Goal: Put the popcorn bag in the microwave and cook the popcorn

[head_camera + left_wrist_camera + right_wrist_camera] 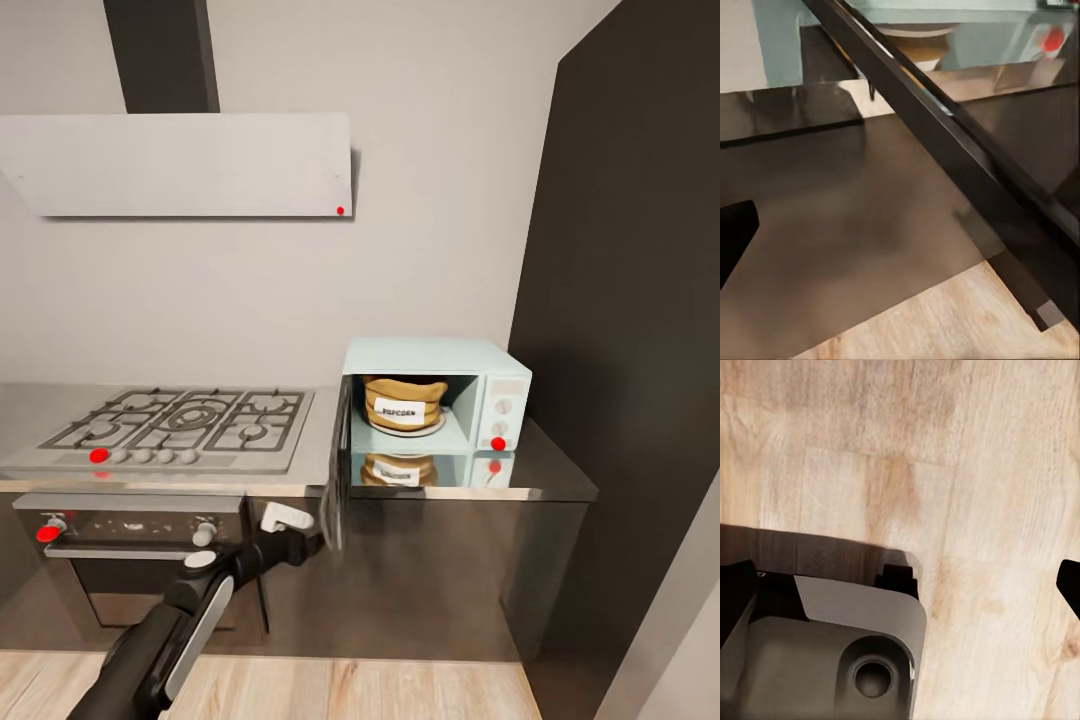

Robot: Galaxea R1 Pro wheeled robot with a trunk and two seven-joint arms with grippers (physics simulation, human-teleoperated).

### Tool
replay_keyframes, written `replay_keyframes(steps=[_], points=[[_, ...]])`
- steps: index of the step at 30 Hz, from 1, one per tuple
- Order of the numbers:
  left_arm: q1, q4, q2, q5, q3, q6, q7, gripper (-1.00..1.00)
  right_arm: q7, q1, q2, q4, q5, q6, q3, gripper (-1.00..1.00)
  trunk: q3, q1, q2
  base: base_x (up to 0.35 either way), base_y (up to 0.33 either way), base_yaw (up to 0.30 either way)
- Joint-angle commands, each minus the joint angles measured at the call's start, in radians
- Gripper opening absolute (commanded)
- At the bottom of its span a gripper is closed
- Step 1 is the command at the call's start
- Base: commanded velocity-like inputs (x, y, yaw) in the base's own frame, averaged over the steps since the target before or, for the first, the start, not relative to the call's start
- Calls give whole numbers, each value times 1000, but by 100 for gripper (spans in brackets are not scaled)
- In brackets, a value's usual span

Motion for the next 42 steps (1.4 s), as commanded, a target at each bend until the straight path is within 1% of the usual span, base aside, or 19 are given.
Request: replay_keyframes(steps=[1, 3, 9, 10, 12, 14, 15, 16, 17, 19, 23, 24, 26, 28, 29, 32, 34, 37, 42], points=[[-1, -2, 1, 10, -3, 5, -3, 100, 2, -1, -1, 1, 8, 3, -9, 100, -1, 0, -1, 0, 0, 0], [-1, -8, -6, 10, -4, 1, -7, 100, 3, -1, -1, 1, 8, 2, -9, 100, -1, 0, -1, 0, 0, 0], [-1, -48, -66, 9, -6, -42, -13, 100, 4, -1, -1, 1, 8, 3, -8, 100, -1, 0, -1, 0, 0, 0], [-1, -65, -83, 9, -6, -44, -14, 100, 4, -1, -1, 1, 8, 3, -8, 100, -1, 0, -1, 0, 0, 0], [-1, -88, -144, 4, -6, -44, -13, 100, 4, -1, -1, 1, 8, 2, -9, 100, -1, 0, -1, 0, 0, 0], [-1, -92, -198, -49, -6, -40, -11, 100, 4, -1, -1, 1, 8, 3, -9, 100, -1, 0, -1, 0, 0, 0], [-1, -93, -234, -119, -7, -36, -9, 100, 4, -1, -1, 1, 8, 3, -8, 100, -1, 0, -1, 0, 0, 0], [-3, -93, -245, -148, -10, -35, -8, 100, 4, -1, -1, 1, 8, 3, -8, 100, -1, 0, -1, 0, 0, 0], [-10, -92, -251, -175, -18, -34, -7, 100, 4, -1, -1, 1, 8, 3, -8, 100, -1, 0, -1, 0, 0, 0], [-39, -86, -251, -193, -41, -31, -6, 100, 4, -1, -1, 1, 8, 2, -8, 100, -1, 0, -1, 0, 0, 0], [-64, -72, -251, -196, -76, -29, -3, 100, 3, -1, -1, 1, 8, 2, -8, 100, -1, 0, -1, 0, 0, 0], [-80, -53, -251, -196, -80, -29, -2, 100, 3, -1, -1, 1, 8, 2, -8, 100, -1, 0, -1, 0, 0, 0], [-143, 44, -251, -194, -103, -30, -1, 100, 3, -1, -1, 1, 8, 6, -9, 100, -1, 0, -1, 0, 0, 0], [-187, 105, -251, -171, -115, -31, 0, 100, 3, -1, -1, 1, 8, 4, -9, 100, -1, 0, -1, 0, 0, 0], [-203, 125, -251, -139, -118, -31, 0, 100, 3, -1, -1, 1, 8, 3, -8, 100, -1, 0, -1, 0, 0, 0], [-214, 136, -251, -101, -121, -30, 2, 100, 3, -1, -1, 1, 8, 3, -8, 100, -1, 0, -1, 0, 0, 0], [-214, 134, -251, -97, -121, -30, 30, 100, 1, -1, 0, 1, 7, 5, -9, 100, -1, 0, -1, 0, 0, 0], [-214, 130, -251, -101, -121, -31, 127, 100, -2, -1, 1, 2, 4, 14, -10, 100, -1, 0, -1, 0, 0, -120], [-214, 130, -251, -101, -130, -32, 160, 100, -2, -1, 4, 3, 3, 18, -10, 100, -1, 0, -1, 0, 0, -225]])
